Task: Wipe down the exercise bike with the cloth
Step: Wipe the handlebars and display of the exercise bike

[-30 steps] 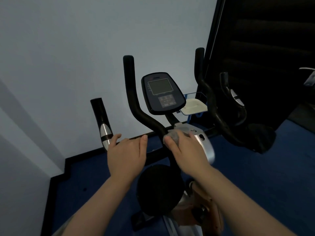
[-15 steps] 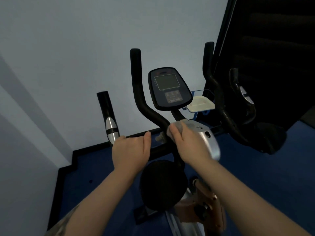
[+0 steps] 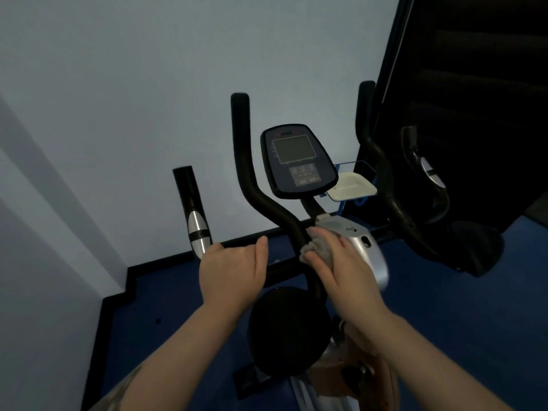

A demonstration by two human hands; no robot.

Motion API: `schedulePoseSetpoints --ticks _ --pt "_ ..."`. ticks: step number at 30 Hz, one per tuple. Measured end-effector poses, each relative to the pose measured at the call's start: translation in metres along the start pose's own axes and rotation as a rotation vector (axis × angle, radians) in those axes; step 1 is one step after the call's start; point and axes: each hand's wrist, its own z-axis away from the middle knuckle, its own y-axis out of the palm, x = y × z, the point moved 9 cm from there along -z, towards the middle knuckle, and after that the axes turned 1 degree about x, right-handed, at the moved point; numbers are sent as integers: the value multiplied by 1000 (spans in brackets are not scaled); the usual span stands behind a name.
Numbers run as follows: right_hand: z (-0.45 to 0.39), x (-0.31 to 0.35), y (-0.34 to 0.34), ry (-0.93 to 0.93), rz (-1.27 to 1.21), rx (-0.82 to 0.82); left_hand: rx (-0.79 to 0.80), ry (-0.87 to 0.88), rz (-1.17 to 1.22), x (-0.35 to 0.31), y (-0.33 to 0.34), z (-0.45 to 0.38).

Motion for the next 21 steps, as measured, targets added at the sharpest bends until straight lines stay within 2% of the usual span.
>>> schedulePoseSetpoints --ticks 3,5,8,10,13,17,21 --pt "-33 1 9 50 77 109 7 16 -6 3 0 -4" --pt "-37 2 15 65 30 162 24 28 -9 3 2 -1" --pt "-24 -1 8 58 -73 151 101 16 -18 4 8 3" --pt "-16 -1 3 55 -49 122 181 36 13 2 11 3" --pt "-4 0 -1 99 -80 38 254 -46 240 10 8 1" --pt "7 -3 -14 189 -209 -89 443 -289 826 10 11 28" --pt "33 -3 -17 223 -357 -142 570 -289 914 -8 2 67"
